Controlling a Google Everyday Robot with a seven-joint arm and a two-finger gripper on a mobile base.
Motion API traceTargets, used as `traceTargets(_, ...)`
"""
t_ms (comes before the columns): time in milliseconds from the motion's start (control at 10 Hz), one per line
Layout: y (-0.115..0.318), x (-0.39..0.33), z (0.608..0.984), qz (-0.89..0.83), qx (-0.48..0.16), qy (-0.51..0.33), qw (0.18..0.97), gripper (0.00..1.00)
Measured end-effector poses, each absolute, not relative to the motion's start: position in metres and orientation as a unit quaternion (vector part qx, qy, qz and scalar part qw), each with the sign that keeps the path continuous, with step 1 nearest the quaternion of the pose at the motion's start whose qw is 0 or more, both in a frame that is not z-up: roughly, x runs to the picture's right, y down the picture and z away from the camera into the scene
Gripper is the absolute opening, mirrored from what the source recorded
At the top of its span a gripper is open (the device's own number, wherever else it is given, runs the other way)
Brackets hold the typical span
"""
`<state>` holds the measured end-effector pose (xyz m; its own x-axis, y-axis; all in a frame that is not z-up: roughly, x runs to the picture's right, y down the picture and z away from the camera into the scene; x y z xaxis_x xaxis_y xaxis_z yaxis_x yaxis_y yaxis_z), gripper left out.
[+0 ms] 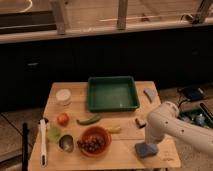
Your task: Wipe tray with sponge
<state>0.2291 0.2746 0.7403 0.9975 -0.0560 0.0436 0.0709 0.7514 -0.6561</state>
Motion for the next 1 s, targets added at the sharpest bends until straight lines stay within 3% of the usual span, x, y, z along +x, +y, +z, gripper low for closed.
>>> traceTargets(200, 0.265, 0.229, 0.731, -0.038, -0.353, -0.013, 0.935, 0.24)
traceTargets(500, 0.277, 0.234, 0.733, -0.04, -0.356, -0.015, 0.933, 0.56)
traceTargets(600, 0.277, 0.233, 0.734, -0.043, -0.356, -0.015, 0.933, 0.61)
traceTargets(1000, 0.274, 0.232, 0.728, -0.044, -0.357, -0.019, 0.933, 0.62)
